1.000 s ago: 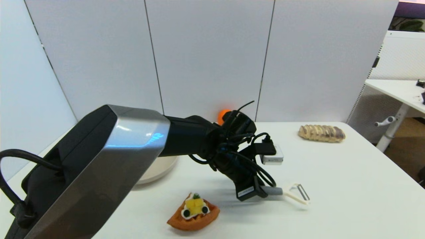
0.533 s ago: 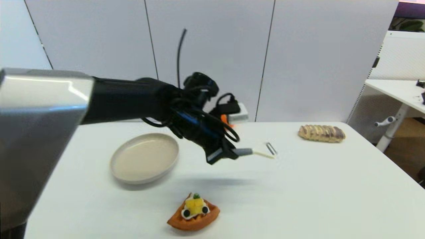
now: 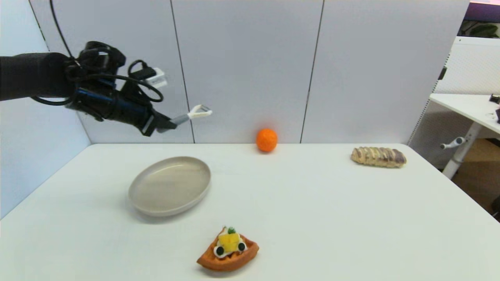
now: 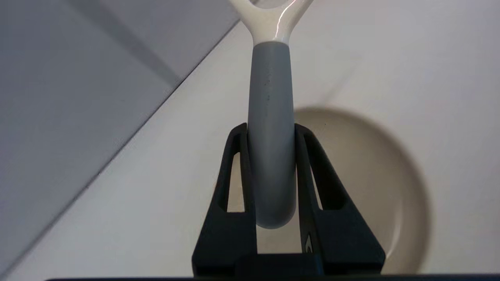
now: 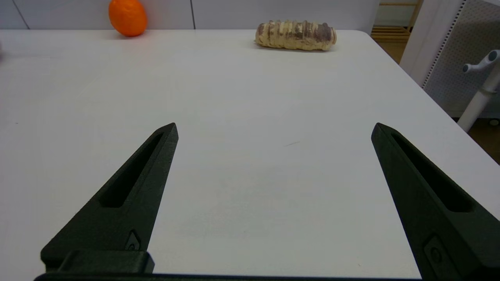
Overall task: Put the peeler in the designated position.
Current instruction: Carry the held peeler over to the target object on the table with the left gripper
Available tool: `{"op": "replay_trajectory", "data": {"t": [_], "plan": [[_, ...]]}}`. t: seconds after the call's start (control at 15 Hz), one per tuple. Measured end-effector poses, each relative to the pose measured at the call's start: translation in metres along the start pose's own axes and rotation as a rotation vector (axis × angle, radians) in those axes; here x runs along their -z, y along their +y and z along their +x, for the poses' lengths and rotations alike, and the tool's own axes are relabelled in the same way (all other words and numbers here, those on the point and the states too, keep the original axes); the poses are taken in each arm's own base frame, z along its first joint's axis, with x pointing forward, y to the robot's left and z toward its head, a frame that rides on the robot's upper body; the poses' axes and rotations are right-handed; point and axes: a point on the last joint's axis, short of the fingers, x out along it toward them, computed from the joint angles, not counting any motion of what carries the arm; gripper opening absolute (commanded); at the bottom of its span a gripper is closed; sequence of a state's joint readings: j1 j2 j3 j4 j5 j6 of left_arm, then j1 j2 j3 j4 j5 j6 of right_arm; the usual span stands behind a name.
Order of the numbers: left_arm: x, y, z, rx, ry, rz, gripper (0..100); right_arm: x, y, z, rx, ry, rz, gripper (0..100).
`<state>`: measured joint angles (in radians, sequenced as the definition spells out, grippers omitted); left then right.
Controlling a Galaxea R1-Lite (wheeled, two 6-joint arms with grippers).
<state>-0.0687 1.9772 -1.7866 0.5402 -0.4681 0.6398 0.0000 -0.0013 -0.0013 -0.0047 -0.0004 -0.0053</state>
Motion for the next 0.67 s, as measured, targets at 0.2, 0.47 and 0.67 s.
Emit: {"op": "replay_trajectory", "data": {"t": [0.2, 0.47, 0.67], "plan": [[0.045, 0.028, -0.019, -0.096, 0.066, -0.213, 0, 0.000, 0.000, 0.000, 0.000, 0.000, 0.000, 100], [0.097, 0.033, -0.023, -0.264, 0.156, -0.475, 0, 0.000, 0.000, 0.000, 0.000, 0.000, 0.000, 100], [0.127, 0.031, -0.020, -0.390, 0.182, -0.599, 0, 0.000, 0.000, 0.000, 0.000, 0.000, 0.000, 100]]}}
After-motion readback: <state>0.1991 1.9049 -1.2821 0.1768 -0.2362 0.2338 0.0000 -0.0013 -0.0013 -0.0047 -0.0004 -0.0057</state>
